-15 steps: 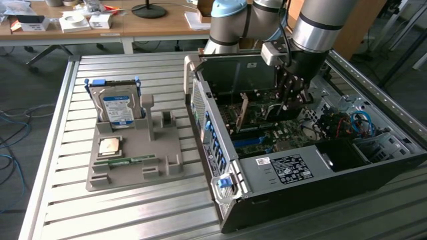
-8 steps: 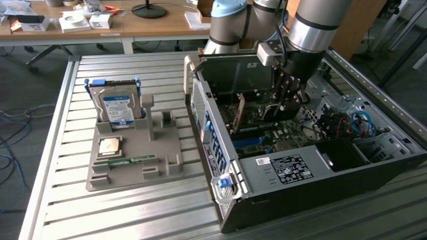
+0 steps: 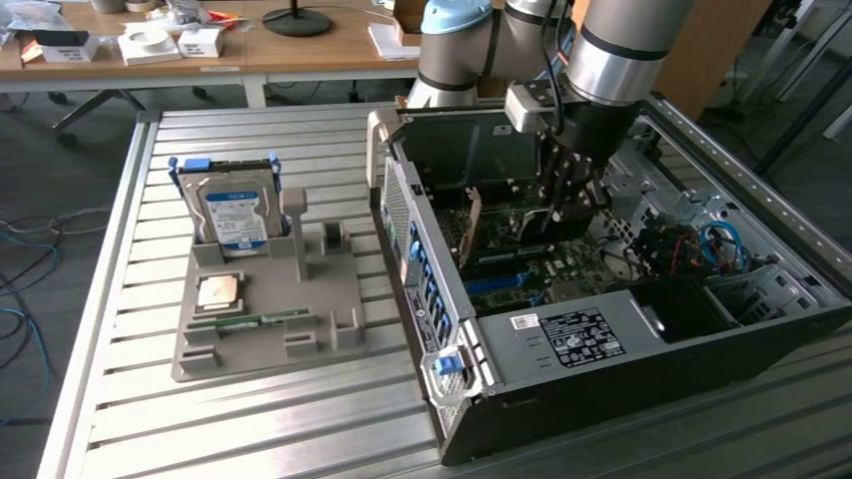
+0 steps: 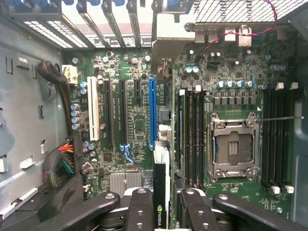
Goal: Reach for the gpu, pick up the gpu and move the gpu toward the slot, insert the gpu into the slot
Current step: 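Insert the gpu into the slot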
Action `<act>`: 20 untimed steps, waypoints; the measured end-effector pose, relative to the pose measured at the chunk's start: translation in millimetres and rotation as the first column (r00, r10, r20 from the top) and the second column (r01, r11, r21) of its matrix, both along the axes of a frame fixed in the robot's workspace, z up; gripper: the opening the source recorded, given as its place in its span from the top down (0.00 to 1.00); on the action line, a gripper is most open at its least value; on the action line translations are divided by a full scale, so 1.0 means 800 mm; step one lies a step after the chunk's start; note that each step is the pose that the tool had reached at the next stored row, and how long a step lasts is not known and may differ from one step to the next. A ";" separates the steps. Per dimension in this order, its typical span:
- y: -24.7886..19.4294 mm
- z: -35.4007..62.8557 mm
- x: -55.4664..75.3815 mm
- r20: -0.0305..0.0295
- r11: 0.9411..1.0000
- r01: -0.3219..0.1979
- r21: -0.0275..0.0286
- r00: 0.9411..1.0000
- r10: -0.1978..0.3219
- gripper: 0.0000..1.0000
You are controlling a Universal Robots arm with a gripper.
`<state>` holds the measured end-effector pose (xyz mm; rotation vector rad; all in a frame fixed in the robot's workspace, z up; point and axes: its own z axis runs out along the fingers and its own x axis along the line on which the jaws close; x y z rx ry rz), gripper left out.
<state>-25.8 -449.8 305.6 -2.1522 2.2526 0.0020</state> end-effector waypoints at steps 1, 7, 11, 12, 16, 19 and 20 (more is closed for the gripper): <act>0.0000 0.000 0.000 0.000 1.000 0.000 0.000 1.000 0.000 0.73; -0.0001 -0.001 0.000 0.000 1.000 0.000 0.000 1.000 0.000 0.73; 0.0000 -0.002 0.000 0.000 1.000 0.000 0.000 1.000 0.000 0.73; 0.0000 -0.002 0.000 0.000 1.000 0.000 0.000 1.000 0.000 0.73; 0.0000 -0.002 0.000 0.000 1.000 0.000 0.000 1.000 0.000 0.73; 0.0000 -0.002 -0.002 0.000 1.000 0.000 0.000 1.000 0.000 0.73; 0.0000 -0.002 -0.002 0.000 1.000 0.000 0.000 1.000 0.000 0.73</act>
